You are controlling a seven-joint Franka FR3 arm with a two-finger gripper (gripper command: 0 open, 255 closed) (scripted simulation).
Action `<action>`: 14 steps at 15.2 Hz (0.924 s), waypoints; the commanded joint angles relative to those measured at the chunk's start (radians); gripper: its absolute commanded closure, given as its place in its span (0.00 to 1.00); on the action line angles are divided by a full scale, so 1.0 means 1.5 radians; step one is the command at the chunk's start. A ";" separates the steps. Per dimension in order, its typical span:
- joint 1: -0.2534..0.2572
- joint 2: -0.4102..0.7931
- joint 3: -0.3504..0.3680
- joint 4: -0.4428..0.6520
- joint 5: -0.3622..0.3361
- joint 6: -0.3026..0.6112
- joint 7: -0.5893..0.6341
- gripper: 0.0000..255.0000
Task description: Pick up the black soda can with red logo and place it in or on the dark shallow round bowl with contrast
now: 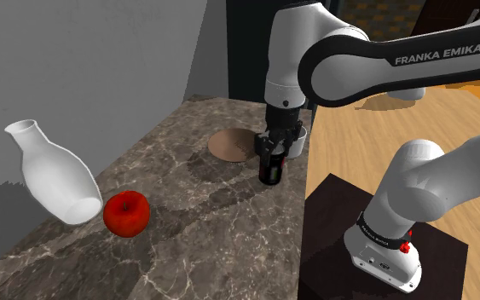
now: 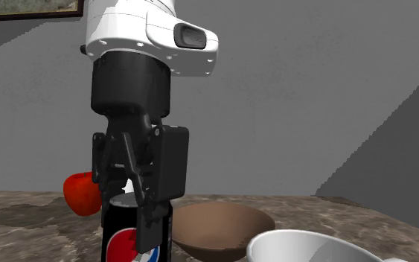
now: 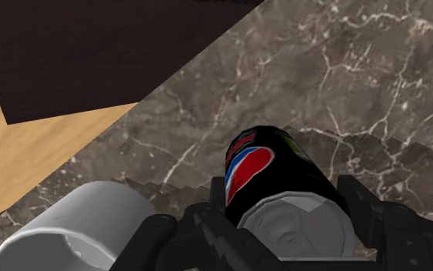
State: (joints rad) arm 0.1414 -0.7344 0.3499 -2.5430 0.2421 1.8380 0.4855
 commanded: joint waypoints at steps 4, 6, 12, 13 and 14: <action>0.000 0.000 0.000 0.000 0.000 0.000 0.000 1.00; 0.000 0.000 0.000 0.000 0.000 0.000 0.000 1.00; -0.004 -0.002 -0.011 0.051 -0.009 -0.054 0.002 1.00; -0.005 -0.002 -0.012 0.060 -0.011 -0.062 0.002 1.00; -0.005 -0.001 -0.014 0.069 -0.012 -0.071 0.003 1.00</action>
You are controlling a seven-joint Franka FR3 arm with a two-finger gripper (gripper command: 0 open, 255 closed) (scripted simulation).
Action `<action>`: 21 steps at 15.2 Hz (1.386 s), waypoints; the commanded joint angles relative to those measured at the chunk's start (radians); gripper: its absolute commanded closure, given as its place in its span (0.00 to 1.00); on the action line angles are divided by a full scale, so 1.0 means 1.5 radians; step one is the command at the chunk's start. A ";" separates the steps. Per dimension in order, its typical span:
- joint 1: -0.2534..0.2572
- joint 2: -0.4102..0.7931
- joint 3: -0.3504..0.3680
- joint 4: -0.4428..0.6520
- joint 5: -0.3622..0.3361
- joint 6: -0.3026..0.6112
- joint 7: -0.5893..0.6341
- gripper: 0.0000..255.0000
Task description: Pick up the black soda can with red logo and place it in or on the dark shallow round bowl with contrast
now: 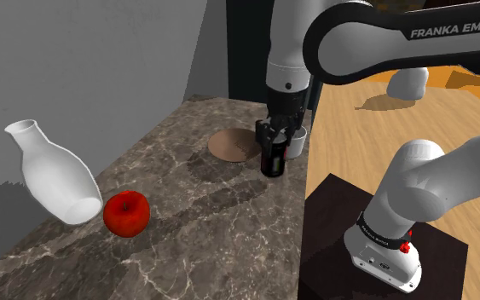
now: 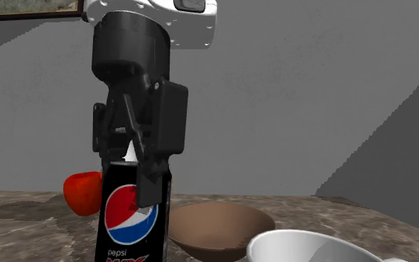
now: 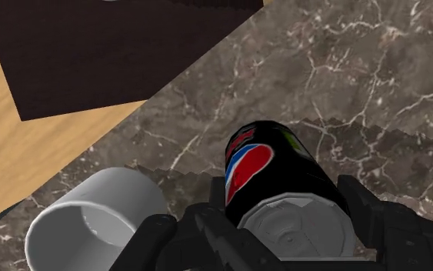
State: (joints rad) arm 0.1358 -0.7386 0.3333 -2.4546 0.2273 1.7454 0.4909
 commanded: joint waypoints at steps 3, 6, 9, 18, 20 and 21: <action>-0.004 0.003 -0.007 0.038 -0.007 -0.035 0.000 1.00; -0.006 0.007 -0.012 0.067 -0.011 -0.060 0.002 1.00; -0.008 0.012 -0.015 0.097 -0.015 -0.085 0.003 1.00; -0.031 0.098 -0.025 0.217 -0.041 -0.121 -0.005 1.00; -0.042 0.148 -0.026 0.262 -0.054 -0.117 -0.010 1.00; -0.047 0.173 -0.026 0.286 -0.061 -0.116 -0.012 1.00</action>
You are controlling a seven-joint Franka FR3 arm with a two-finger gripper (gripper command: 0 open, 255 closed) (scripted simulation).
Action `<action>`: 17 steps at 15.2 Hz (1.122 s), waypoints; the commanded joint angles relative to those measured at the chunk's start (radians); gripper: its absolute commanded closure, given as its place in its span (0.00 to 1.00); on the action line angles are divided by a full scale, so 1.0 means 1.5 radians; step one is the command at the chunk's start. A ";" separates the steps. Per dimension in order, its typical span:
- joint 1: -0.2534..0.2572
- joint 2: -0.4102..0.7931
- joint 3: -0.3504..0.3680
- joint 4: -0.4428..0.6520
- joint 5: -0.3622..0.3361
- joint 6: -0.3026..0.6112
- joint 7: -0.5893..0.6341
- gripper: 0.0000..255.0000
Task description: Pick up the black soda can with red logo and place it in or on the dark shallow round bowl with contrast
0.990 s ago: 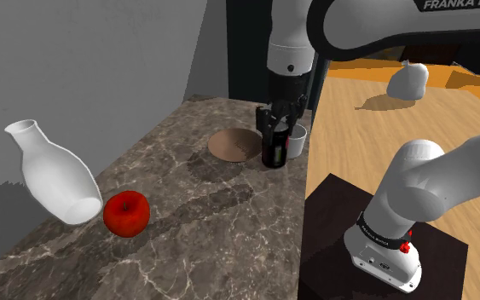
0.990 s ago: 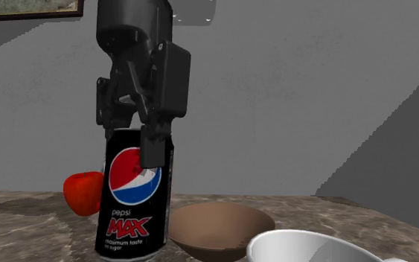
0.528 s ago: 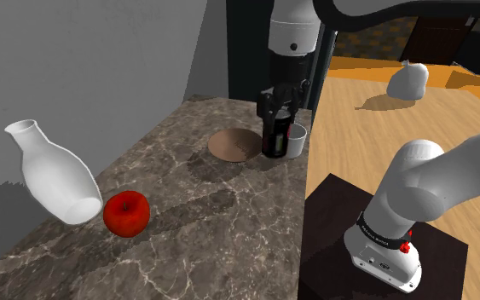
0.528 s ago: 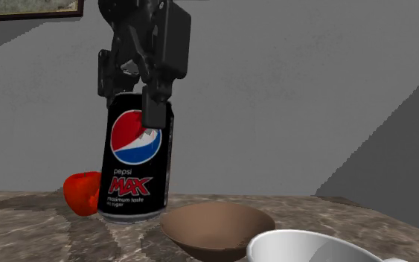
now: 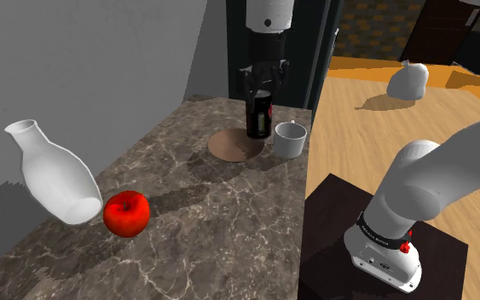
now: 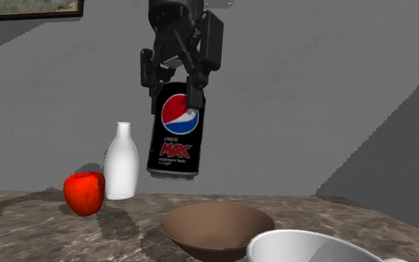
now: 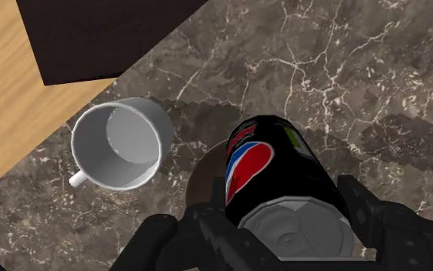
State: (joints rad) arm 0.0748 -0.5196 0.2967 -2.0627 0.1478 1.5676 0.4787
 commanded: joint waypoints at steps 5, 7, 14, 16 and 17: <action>-0.028 0.156 0.000 0.158 -0.042 -0.006 -0.010 1.00; -0.030 0.171 0.000 0.166 -0.046 0.000 -0.011 1.00; -0.028 0.158 0.001 0.089 -0.042 0.064 -0.015 1.00; -0.027 0.155 0.002 0.069 -0.041 0.082 -0.015 1.00; -0.027 0.154 0.002 0.059 -0.041 0.091 -0.016 1.00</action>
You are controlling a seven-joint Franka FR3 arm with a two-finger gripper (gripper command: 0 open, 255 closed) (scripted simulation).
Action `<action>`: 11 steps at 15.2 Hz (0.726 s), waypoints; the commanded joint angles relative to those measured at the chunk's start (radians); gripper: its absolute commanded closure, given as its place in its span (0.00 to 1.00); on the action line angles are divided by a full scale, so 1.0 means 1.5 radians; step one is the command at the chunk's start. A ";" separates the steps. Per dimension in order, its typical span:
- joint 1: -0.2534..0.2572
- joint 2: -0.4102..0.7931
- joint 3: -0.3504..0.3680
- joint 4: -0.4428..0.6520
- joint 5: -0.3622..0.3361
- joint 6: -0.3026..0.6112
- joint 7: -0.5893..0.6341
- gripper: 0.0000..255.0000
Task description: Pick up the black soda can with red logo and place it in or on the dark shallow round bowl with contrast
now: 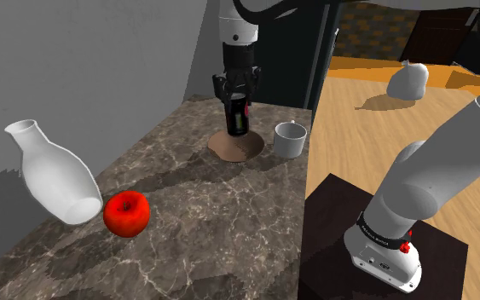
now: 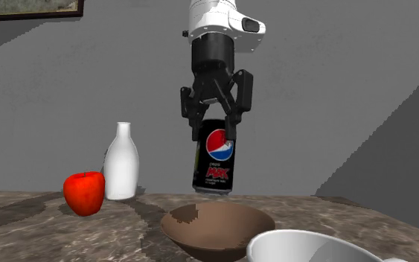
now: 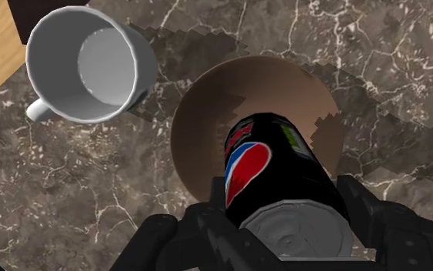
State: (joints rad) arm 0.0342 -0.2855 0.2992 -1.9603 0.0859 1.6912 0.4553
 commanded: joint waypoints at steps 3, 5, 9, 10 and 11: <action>0.001 -0.004 0.001 -0.038 0.002 0.035 -0.001 1.00; 0.002 -0.004 0.002 -0.057 0.003 0.053 -0.001 1.00; 0.003 -0.004 0.004 -0.086 0.004 0.082 -0.002 1.00; 0.003 -0.004 0.004 -0.086 0.004 0.082 -0.002 1.00; 0.003 -0.004 0.004 -0.086 0.004 0.082 -0.002 1.00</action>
State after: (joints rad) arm 0.0379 -0.2915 0.3050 -2.0865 0.0911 1.8116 0.4529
